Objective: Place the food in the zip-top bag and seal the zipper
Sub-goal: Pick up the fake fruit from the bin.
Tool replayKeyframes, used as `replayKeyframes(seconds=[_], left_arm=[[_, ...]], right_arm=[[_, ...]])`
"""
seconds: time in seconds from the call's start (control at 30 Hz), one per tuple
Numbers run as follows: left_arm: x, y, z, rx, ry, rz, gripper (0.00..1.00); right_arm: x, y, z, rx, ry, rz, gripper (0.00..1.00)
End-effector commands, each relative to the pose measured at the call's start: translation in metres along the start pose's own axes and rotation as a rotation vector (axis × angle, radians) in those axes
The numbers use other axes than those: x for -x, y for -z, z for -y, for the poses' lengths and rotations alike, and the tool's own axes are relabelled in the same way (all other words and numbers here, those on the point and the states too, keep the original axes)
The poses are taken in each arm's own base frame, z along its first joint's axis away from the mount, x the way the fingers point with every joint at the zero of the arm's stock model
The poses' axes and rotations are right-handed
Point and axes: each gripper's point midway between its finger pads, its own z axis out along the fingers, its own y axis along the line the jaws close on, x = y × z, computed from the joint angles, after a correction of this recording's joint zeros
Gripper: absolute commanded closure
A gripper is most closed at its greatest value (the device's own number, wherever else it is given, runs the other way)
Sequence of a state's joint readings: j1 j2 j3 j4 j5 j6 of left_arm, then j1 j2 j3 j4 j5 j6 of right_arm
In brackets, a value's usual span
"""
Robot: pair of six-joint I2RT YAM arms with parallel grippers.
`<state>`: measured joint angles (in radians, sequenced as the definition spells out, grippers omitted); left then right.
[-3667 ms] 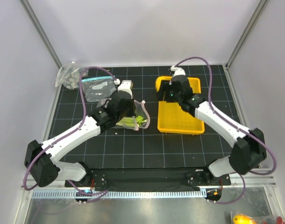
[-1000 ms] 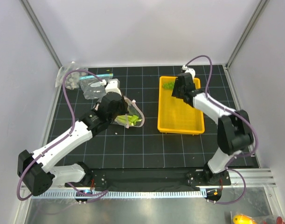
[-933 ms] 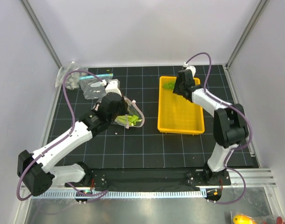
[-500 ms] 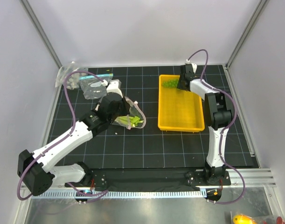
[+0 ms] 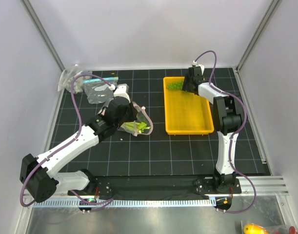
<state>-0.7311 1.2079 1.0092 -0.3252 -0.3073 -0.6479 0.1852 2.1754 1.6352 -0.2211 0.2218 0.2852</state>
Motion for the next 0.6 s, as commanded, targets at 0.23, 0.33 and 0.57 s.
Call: replayKeyframes(seconds=[0.23, 0.33, 0.57], left_arm=[[0.020, 0.002, 0.016, -0.054, 0.026, 0.055, 1.00], [0.019, 0.002, 0.016, -0.054, 0.027, 0.053, 1.00], [0.018, -0.001, 0.016, -0.049, 0.023, 0.047, 1.00]], right_arm=[[0.035, 0.022, -0.020, 0.131, 0.018, 0.164, 0.52], [0.051, 0.032, -0.027, 0.173, 0.009, 0.240, 0.33], [0.073, 0.036, -0.028, 0.158, 0.043, 0.276, 0.28]])
